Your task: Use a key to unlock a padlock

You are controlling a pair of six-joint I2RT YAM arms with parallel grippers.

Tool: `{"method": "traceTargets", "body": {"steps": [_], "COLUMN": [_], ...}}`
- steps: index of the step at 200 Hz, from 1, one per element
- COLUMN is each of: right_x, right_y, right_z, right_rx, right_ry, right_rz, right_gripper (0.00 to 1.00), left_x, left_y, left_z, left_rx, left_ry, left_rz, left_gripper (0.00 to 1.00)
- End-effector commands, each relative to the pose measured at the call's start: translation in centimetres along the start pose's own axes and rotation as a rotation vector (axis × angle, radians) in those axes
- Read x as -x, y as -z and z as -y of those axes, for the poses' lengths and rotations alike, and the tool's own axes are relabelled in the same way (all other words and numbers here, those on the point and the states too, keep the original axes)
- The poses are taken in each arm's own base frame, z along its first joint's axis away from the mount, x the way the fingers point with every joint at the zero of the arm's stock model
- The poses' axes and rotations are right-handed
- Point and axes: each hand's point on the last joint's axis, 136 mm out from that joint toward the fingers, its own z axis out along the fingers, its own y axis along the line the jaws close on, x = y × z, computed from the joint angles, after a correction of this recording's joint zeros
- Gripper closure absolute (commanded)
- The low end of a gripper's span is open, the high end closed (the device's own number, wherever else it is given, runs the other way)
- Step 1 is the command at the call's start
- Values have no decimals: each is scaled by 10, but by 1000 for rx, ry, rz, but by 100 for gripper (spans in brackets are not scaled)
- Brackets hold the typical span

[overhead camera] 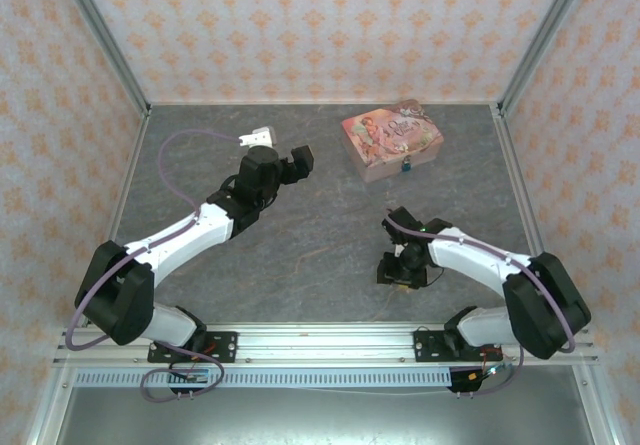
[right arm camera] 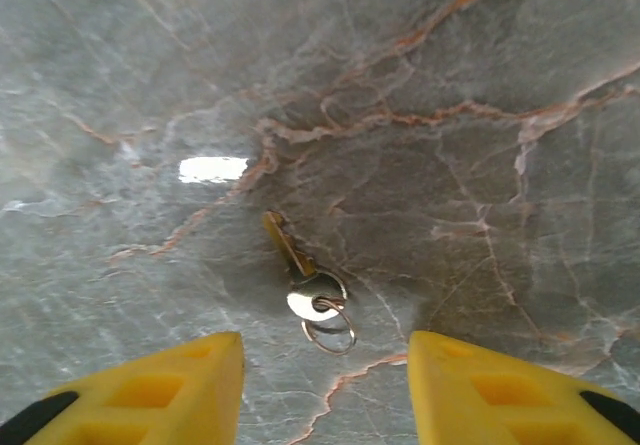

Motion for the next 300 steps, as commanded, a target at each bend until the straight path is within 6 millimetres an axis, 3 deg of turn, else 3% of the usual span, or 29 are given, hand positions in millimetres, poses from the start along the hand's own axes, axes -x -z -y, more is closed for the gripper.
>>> {"method": "traceTargets", "body": {"steps": [1, 70, 105, 138, 159, 209, 241, 276, 300], "right_x": [4, 14, 19, 26, 33, 57, 74, 95, 107], "right_y": [2, -6, -10, -5, 2, 35, 64, 101, 133], "right_z": [5, 2, -3, -6, -9, -29, -44, -75, -103], "right_rx": [-61, -75, -72, -69, -57, 16, 49, 120, 218], "right_ry": [5, 9, 18, 45, 68, 190, 293, 402, 417], "right_rz": [15, 25, 31, 66, 118, 296, 430, 555, 629], "right_gripper": [57, 71, 88, 100, 100, 100, 100, 100, 100], "left_x": [5, 6, 5, 6, 8, 9, 9, 9, 21], "left_y": [0, 3, 5, 9, 13, 21, 28, 34, 38], "left_z": [6, 4, 2, -1, -2, 8, 17, 32, 50], "left_rx": [-2, 9, 17, 29, 31, -2, -12, -66, -184], "left_ry": [9, 2, -10, -21, -21, -8, 92, 202, 267], "left_rz": [8, 6, 1, 3, 5, -43, -114, -187, -142], "left_gripper": [0, 0, 0, 0, 0, 0, 0, 0, 1]}}
